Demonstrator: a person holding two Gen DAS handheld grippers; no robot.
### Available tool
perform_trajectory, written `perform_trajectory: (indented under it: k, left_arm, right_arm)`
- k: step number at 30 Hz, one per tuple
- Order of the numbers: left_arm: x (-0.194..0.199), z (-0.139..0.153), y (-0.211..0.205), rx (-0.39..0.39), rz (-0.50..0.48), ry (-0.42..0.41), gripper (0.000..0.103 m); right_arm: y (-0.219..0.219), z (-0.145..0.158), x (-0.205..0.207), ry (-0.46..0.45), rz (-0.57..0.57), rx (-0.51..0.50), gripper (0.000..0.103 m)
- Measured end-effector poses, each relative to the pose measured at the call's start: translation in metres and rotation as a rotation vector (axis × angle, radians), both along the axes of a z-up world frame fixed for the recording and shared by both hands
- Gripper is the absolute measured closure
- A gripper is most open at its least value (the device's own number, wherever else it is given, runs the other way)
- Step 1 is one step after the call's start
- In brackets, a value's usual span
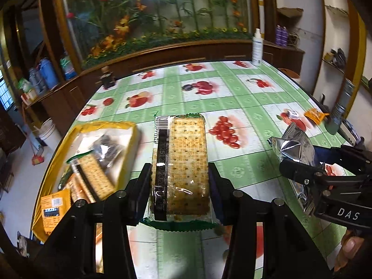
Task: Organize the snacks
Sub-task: 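Carry cracker pack and silver foil bag toward the tray with both tools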
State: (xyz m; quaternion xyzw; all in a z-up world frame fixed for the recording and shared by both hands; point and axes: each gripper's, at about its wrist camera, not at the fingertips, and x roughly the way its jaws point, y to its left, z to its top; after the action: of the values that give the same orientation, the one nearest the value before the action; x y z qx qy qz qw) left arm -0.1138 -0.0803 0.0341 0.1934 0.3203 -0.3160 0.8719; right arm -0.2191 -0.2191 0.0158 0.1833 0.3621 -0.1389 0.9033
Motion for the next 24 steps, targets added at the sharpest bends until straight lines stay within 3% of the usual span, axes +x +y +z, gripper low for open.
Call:
perform_trajectory:
  k: [24]
  left_arm:
    - [0.058, 0.009, 0.079, -0.077, 0.196, 0.008, 0.058]
  right_arm:
    - [0.098, 0.018, 0.096, -0.014, 0.235, -0.032, 0.042]
